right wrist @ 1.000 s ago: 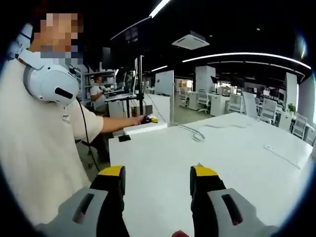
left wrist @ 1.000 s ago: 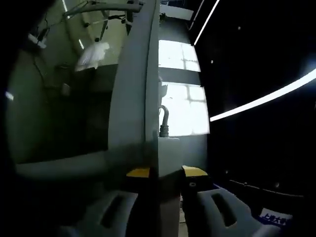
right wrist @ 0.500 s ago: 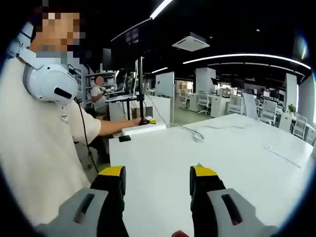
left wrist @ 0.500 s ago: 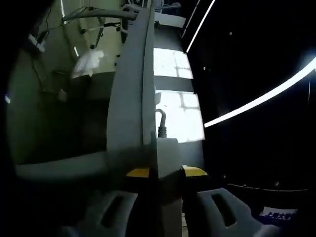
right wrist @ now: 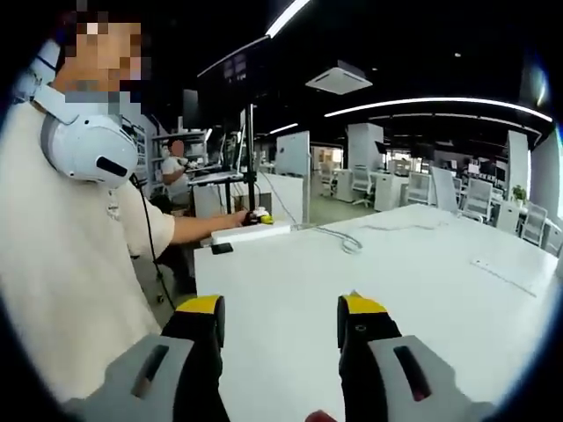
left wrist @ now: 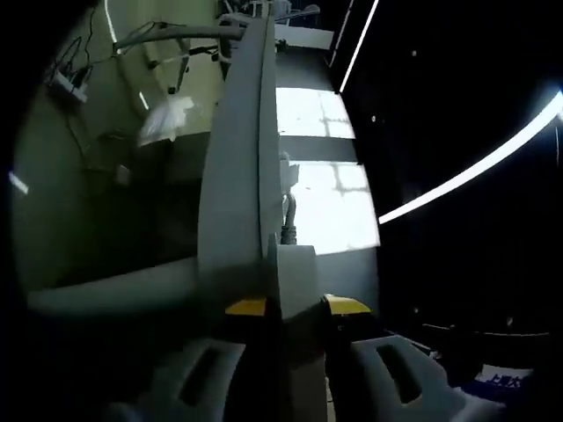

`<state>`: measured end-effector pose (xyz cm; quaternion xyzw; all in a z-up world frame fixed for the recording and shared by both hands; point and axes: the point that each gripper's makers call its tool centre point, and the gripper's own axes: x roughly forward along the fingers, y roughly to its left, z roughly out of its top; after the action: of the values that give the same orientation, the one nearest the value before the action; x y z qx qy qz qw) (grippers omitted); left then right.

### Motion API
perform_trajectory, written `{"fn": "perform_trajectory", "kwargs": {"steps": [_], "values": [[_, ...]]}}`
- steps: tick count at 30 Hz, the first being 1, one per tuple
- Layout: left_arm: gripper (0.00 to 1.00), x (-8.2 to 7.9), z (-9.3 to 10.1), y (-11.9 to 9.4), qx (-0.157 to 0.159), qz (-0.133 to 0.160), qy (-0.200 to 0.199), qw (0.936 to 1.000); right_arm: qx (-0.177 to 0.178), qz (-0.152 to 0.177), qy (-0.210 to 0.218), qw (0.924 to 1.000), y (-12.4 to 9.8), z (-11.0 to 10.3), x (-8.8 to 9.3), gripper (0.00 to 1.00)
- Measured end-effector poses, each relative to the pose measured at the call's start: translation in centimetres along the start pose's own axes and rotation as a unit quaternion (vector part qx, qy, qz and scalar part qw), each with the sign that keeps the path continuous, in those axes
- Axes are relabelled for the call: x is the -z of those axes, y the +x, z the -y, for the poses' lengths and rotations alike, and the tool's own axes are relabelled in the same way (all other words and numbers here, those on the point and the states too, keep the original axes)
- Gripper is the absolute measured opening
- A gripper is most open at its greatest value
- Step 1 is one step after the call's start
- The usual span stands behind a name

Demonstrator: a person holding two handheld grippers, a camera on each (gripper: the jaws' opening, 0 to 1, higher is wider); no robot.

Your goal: Pick up the power strip scattered on the table, fix it on the side mounting bracket of the table, and press the switch

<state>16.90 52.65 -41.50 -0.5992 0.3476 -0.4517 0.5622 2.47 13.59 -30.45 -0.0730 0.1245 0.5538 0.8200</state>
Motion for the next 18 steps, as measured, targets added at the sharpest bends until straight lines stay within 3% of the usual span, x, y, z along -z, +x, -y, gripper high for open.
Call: {"fn": "perform_trajectory", "kwargs": {"steps": [7,18], "values": [[0.25,-0.3,-0.1,-0.5,-0.003,0.011,0.005,0.9999,-0.001,0.001,0.002,1.0000,-0.2,0.0,0.2,0.47],[0.25,1.1,0.2,-0.1,-0.009,0.021,0.017,0.9996,-0.001,0.003,0.001,1.0000,-0.3,-0.1,0.2,0.47]]}}
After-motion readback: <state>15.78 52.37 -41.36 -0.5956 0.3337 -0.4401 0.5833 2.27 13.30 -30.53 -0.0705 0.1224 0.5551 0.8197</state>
